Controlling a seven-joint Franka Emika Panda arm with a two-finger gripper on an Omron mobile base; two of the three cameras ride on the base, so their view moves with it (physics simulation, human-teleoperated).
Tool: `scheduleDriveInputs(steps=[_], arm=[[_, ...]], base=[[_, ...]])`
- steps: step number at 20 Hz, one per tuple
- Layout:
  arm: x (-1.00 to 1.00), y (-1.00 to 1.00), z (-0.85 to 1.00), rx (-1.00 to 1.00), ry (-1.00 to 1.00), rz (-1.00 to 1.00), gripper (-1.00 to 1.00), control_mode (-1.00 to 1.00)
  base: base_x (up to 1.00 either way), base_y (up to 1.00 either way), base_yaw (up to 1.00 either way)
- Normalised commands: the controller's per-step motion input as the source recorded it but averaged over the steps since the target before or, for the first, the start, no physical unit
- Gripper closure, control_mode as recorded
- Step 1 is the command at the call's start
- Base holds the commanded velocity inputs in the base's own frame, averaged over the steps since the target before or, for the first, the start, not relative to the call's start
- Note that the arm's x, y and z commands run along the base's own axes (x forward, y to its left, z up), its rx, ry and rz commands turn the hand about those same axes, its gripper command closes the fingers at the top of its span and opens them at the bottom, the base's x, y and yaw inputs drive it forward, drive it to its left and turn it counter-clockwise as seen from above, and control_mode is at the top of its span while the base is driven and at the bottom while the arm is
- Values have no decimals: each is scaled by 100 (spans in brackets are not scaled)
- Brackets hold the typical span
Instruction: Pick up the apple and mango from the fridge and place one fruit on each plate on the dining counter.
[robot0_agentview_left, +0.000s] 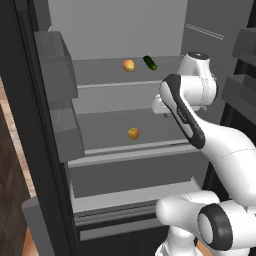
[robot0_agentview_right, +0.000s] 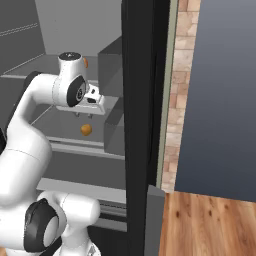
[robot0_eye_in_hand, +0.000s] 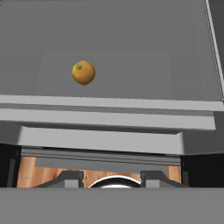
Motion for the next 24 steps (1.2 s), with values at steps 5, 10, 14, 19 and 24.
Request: scheduleDriveInputs(steps=[5, 10, 14, 19, 24], arm=[[0, 7, -4, -1, 0, 0, -100, -100], [0, 59, -5, -6, -5, 0, -100, -100], [0, 48, -23, 1, -9, 0, -100, -100], [11, 27, -73, 6, 0, 0, -100, -100], [47, 16, -59, 3, -3, -1, -100, -100]], base=[[0, 0, 0], [0, 0, 0], [0, 0, 0], [0, 0, 0], [0, 0, 0]])
